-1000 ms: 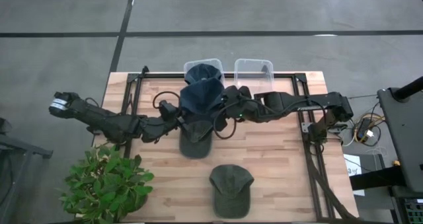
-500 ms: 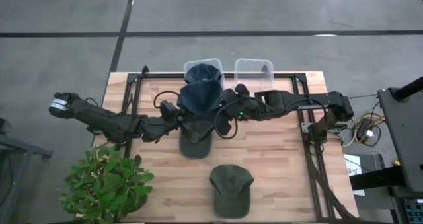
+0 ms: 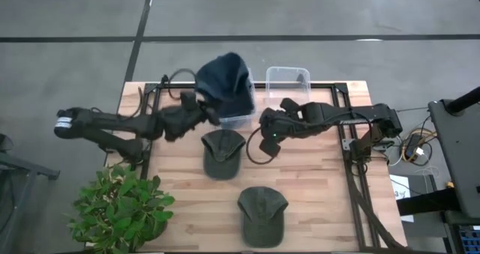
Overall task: Pick & Place hat
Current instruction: Put the blue cap into the left transparent bin
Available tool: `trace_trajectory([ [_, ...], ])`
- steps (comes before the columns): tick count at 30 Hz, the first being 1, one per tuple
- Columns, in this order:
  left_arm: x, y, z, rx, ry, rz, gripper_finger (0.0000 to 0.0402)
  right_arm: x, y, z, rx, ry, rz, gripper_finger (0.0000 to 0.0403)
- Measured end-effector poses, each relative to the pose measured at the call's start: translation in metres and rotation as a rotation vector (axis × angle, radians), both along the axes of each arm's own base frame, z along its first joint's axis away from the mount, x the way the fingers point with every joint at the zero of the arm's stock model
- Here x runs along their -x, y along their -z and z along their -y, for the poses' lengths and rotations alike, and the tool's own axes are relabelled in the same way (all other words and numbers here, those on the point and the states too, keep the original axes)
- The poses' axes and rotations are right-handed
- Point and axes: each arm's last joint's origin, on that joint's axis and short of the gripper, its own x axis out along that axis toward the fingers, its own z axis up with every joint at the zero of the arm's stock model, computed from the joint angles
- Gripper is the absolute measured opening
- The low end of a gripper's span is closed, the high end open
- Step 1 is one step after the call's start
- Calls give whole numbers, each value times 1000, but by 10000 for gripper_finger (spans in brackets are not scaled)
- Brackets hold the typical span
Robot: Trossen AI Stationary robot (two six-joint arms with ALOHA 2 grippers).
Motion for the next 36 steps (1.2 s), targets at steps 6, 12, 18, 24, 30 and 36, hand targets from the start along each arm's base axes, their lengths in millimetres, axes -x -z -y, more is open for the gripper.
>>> trace_trajectory([
  [6,-6,-3,-44,115,2,-84,6,8,-4,-8,70,-155,-72,146],
  [12,-16,7,-75,290,-34,-205,6,18,-21,-7,132,-265,8,136],
  [18,-30,11,-95,392,1,-263,6,47,-38,-3,190,-330,160,126],
  [24,-37,22,-111,491,-63,-390,6,89,-38,2,153,-270,315,121],
  [30,-46,27,-120,541,-69,-392,5,117,-28,5,123,-224,465,128],
  [36,-50,32,-124,582,-74,-382,14,126,-21,7,124,-218,559,134],
])
